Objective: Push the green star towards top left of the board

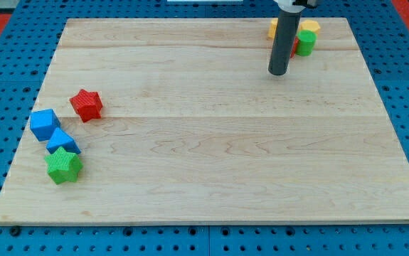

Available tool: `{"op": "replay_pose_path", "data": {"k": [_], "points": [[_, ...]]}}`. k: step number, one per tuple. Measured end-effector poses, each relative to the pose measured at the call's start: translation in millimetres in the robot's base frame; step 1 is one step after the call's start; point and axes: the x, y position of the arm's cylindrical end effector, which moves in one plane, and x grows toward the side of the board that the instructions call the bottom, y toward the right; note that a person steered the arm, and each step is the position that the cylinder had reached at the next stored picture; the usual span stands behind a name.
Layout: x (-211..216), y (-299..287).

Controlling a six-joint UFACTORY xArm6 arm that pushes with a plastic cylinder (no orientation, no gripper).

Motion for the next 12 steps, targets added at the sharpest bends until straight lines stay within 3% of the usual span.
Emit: {"op": "replay_pose_path", "data": {"k": [2, 3, 5, 8, 10, 12], "points": [[89, -19], [118, -33], [131, -40], [238, -65], [272, -139], [271, -218]]}}
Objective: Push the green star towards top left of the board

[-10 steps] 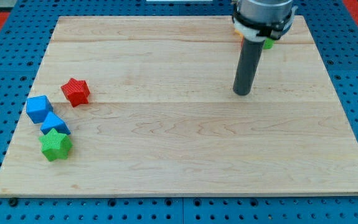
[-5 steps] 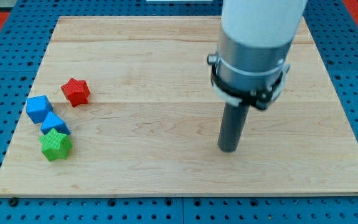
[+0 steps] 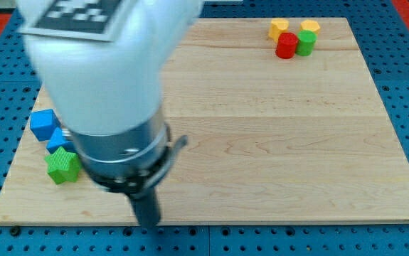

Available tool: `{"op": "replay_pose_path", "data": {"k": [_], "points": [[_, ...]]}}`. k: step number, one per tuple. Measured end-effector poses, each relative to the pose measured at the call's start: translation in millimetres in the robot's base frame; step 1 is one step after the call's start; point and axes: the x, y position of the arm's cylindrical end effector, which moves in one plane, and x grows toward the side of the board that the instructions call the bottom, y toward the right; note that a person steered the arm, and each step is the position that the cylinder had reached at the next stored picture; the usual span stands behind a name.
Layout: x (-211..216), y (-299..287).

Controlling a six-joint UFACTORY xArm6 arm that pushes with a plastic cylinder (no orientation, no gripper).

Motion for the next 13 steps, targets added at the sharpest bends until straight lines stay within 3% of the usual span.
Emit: {"op": "replay_pose_path", "data": {"k": [1, 4, 8, 10, 11, 12, 13], "points": [[0, -48], [-56, -123], [-184, -143], [-237, -100], [-233, -79], [-176, -74], [-166, -35]]}}
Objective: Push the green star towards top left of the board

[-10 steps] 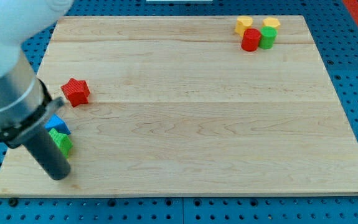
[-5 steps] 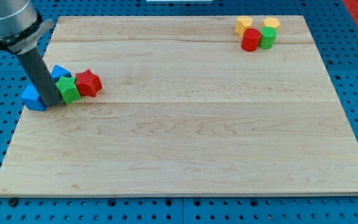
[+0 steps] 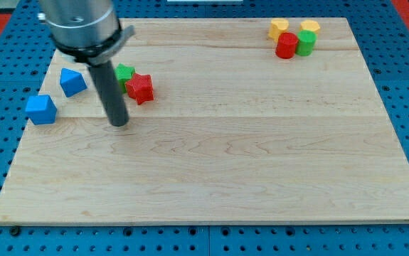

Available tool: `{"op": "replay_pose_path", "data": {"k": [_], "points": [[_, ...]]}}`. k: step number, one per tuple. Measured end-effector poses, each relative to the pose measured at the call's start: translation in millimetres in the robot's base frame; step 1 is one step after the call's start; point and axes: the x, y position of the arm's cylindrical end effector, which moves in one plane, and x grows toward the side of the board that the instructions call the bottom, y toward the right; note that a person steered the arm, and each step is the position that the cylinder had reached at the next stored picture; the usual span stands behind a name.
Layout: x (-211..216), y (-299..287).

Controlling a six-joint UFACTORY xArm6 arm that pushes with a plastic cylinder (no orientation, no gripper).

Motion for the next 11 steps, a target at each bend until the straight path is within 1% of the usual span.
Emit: {"op": "replay_pose_path", "data": {"k": [1, 2, 3, 4, 5, 6, 7, 8, 9, 10, 11], "points": [[-24, -6], [-43, -29], [-74, -22], [-106, -34], [-111, -16], [-103, 3], [-121, 25], [-141, 1], [-138, -34], [-137, -2], [-155, 27]]}}
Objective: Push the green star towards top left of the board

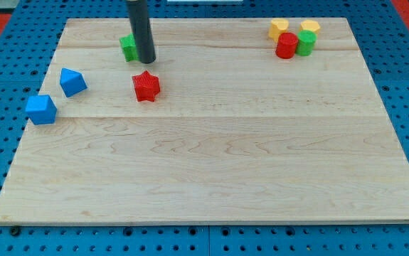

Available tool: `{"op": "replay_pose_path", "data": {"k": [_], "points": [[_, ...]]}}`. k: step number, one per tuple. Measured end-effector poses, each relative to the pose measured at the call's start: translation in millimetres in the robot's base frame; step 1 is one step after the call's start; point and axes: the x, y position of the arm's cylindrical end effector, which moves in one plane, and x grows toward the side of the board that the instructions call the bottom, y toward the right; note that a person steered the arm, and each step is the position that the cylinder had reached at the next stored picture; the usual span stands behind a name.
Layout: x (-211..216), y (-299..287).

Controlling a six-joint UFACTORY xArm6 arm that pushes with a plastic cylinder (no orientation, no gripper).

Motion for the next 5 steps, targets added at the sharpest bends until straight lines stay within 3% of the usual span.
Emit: {"op": "replay_pose_path", "data": {"k": [2, 4, 5], "points": [[-10, -92], [32, -110], [4, -129]]}}
